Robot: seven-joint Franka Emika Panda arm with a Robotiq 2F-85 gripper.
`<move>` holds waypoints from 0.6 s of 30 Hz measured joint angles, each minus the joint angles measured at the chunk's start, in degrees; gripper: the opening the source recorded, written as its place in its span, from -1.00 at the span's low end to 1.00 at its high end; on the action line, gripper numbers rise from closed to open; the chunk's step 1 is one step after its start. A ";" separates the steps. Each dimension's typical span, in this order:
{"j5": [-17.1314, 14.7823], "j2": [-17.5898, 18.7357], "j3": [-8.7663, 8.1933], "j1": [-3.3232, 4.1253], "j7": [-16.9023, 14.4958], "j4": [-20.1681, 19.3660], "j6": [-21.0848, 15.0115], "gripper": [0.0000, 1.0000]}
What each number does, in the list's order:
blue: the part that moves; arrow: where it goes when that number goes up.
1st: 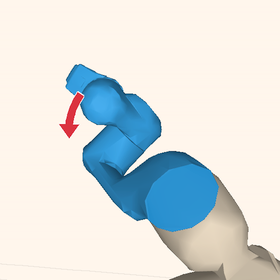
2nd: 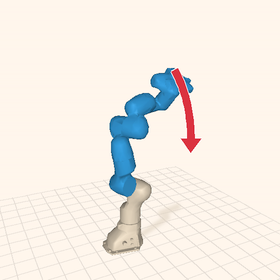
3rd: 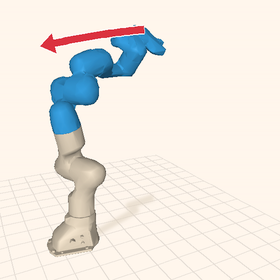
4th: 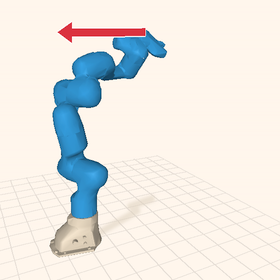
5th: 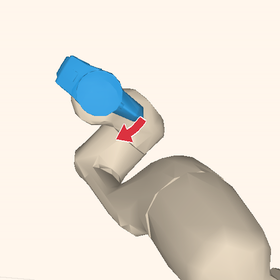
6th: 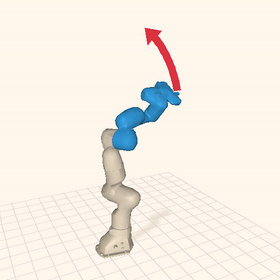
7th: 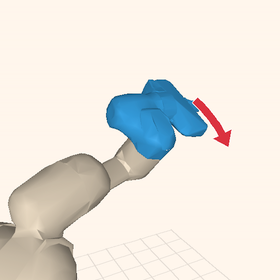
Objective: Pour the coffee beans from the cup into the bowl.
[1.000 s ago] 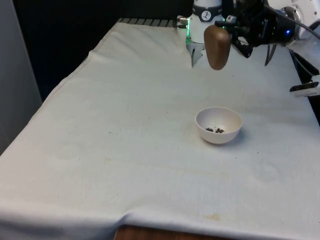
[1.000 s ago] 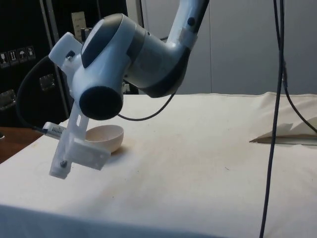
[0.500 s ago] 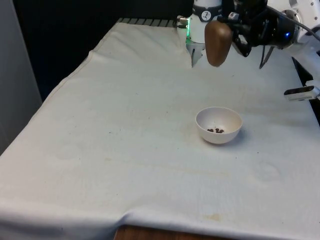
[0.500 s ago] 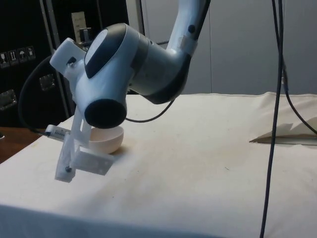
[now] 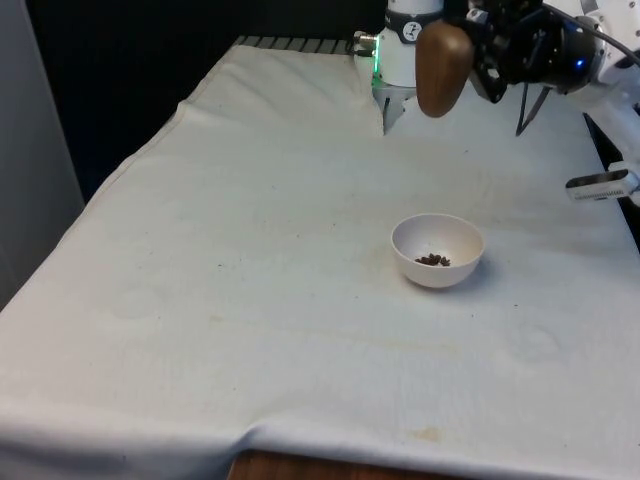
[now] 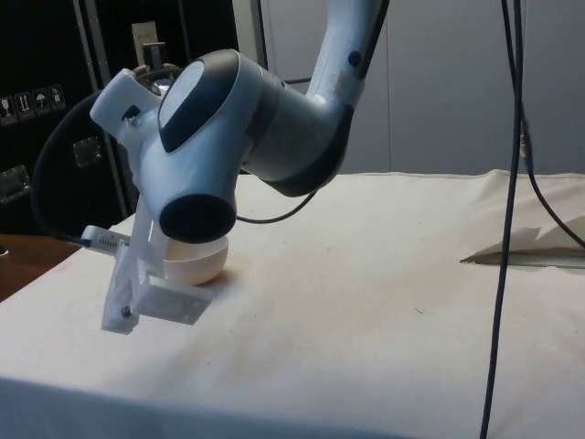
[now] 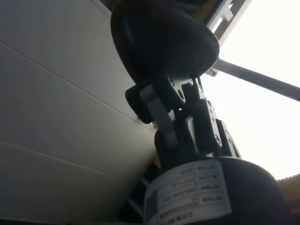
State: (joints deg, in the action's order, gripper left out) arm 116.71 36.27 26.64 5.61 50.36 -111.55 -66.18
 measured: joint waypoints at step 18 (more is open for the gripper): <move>0.34 0.29 0.34 0.00 0.23 -0.06 0.86 -1.00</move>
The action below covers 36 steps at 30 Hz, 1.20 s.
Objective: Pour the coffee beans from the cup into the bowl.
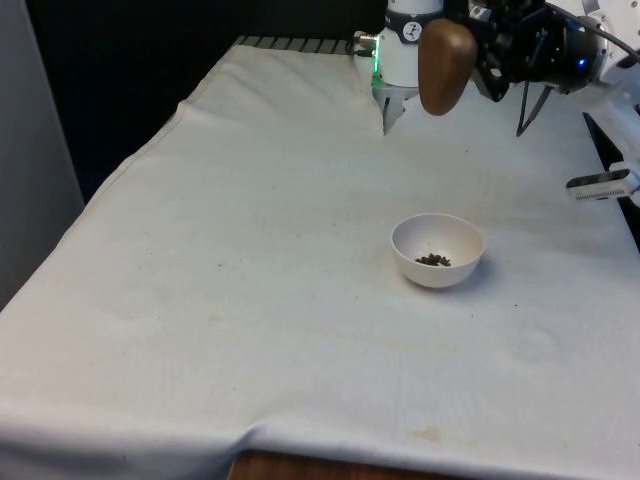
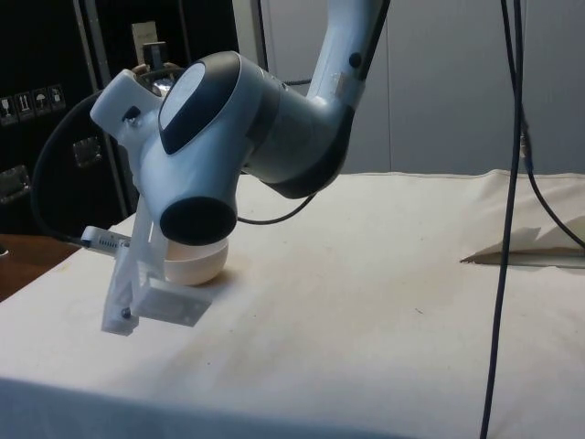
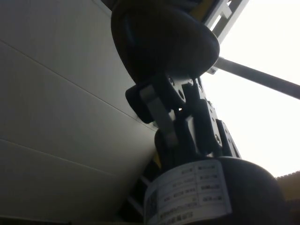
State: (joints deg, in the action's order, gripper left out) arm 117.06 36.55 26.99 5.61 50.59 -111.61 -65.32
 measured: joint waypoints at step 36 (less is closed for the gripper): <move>-0.92 -2.46 -0.40 -2.52 -0.69 -0.34 0.00 -1.00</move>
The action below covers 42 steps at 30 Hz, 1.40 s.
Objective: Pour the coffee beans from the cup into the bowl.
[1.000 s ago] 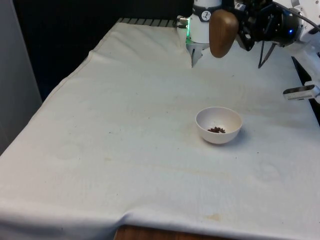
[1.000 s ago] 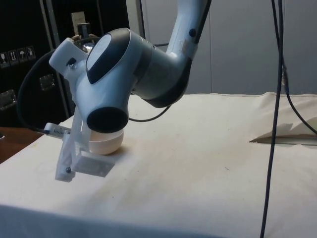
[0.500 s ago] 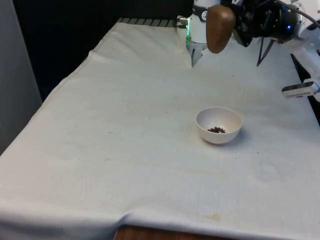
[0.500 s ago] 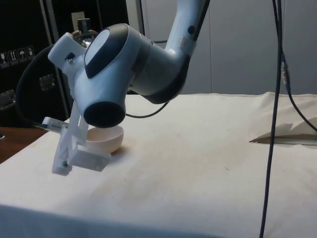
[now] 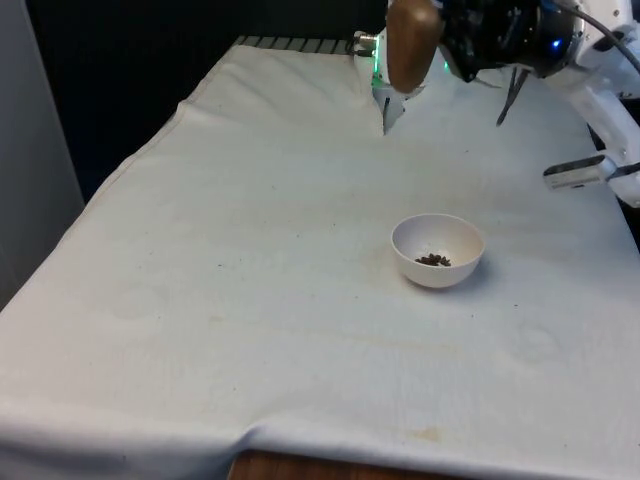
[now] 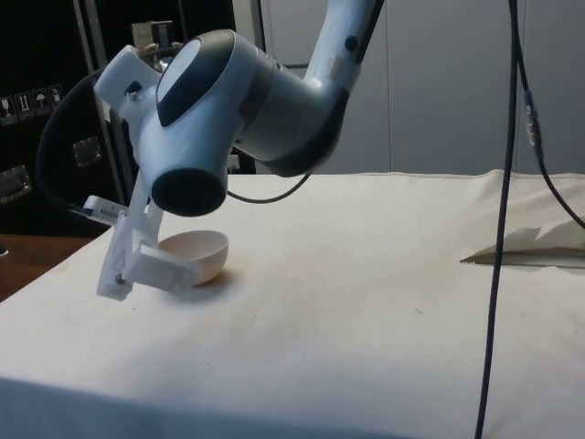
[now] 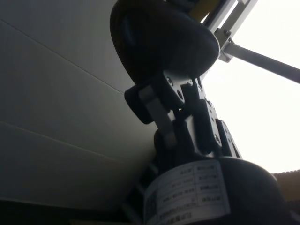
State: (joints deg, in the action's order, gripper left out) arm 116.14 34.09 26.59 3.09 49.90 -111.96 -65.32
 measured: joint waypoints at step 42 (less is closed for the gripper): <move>-4.76 -2.35 -4.07 -4.01 -0.40 -0.97 -1.03 -1.00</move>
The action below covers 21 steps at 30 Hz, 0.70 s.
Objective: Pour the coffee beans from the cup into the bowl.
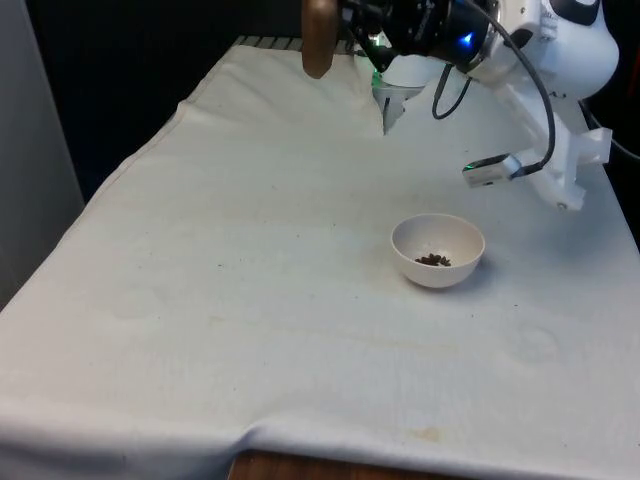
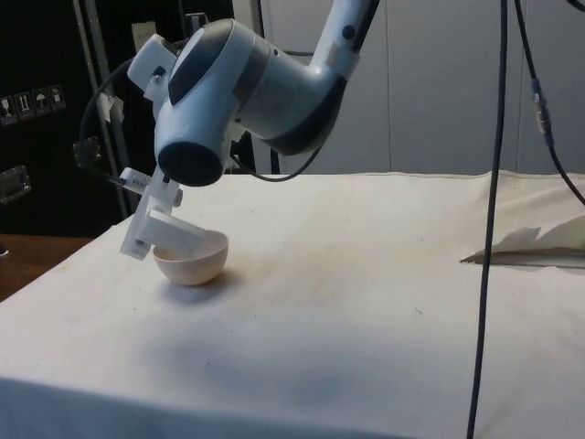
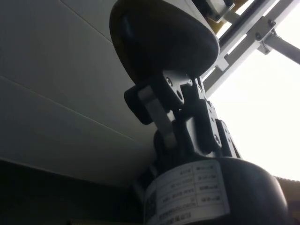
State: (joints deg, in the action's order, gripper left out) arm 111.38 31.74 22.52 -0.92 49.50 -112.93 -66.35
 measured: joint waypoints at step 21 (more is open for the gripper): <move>-6.65 -2.01 -2.41 -0.63 2.23 -0.06 -6.13 -1.00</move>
State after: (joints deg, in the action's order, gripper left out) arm 104.74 29.74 20.11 -1.55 51.74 -112.99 -72.48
